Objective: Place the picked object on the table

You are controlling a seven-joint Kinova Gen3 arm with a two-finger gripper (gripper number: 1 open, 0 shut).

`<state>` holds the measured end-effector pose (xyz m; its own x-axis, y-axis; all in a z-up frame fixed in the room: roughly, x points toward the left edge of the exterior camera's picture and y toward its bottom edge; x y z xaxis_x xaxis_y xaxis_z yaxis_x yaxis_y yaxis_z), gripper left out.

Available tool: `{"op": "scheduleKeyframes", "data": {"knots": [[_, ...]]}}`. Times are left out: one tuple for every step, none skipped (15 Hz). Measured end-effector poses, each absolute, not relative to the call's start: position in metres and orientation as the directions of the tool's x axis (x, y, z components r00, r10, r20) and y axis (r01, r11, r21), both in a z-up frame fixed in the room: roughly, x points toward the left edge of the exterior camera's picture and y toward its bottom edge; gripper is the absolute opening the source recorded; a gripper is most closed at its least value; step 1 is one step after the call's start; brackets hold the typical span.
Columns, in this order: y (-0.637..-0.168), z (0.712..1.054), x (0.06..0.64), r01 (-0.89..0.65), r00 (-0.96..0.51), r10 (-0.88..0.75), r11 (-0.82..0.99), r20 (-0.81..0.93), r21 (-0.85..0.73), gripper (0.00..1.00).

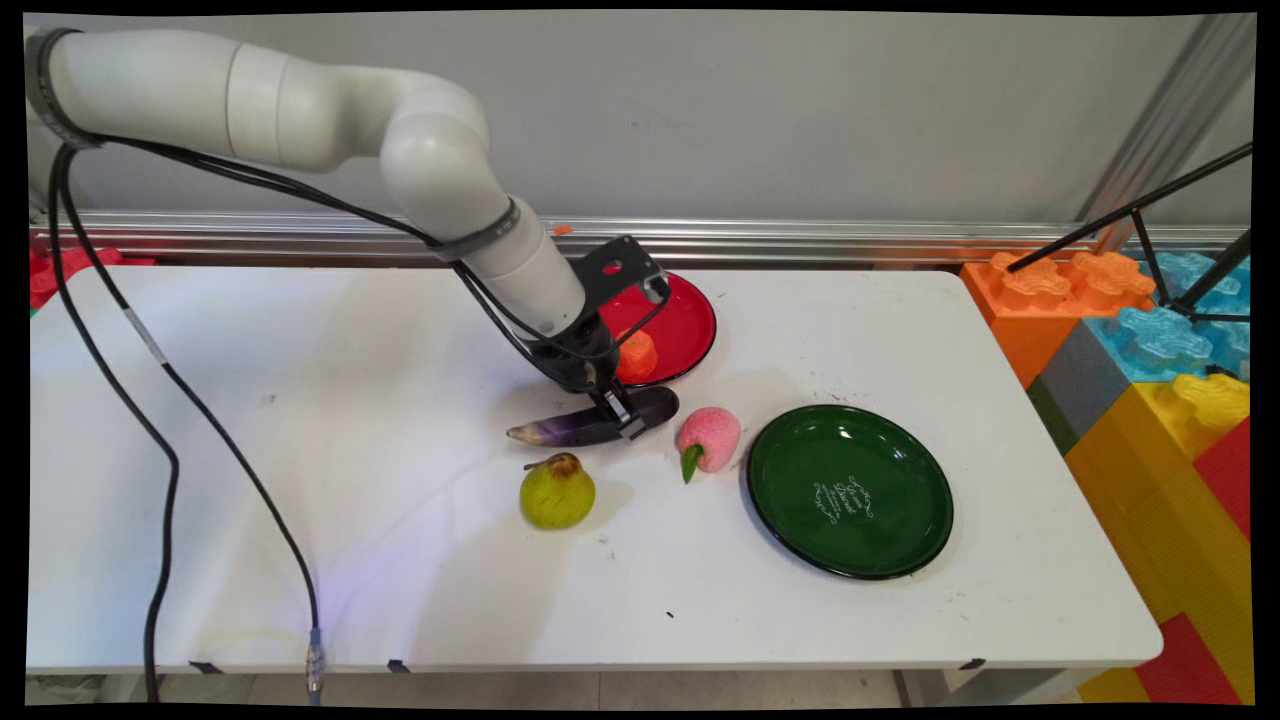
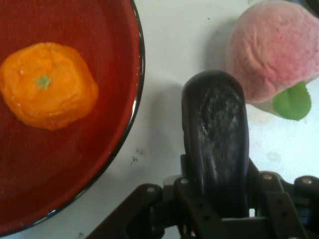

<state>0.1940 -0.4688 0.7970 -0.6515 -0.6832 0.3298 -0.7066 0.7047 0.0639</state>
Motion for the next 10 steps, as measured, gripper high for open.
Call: {"op": "scheduleKeyframes", "data": {"knots": [[-0.469,0.794,0.194,-0.704,-0.656,-0.68,0.708,0.329,0.06,0.0],[-0.469,0.791,0.193,-0.7,-0.66,-0.675,0.712,0.331,0.055,0.0],[-0.469,0.789,0.193,-0.697,-0.664,-0.67,0.715,0.332,0.05,0.0],[-0.469,0.786,0.192,-0.694,-0.668,-0.666,0.719,0.332,0.046,0.0],[-0.47,0.784,0.192,-0.69,-0.672,-0.661,0.722,0.333,0.042,0.0],[-0.47,0.782,0.192,-0.688,-0.675,-0.658,0.725,0.333,0.039,0.0],[-0.47,0.78,0.191,-0.684,-0.679,-0.653,0.729,0.334,0.035,0.0],[-0.47,0.779,0.191,-0.681,-0.682,-0.651,0.731,0.334,0.033,0.0],[-0.47,0.778,0.191,-0.678,-0.686,-0.646,0.735,0.335,0.03,0.0],[-0.47,0.777,0.191,-0.675,-0.689,-0.643,0.737,0.335,0.028,0.0]]}}
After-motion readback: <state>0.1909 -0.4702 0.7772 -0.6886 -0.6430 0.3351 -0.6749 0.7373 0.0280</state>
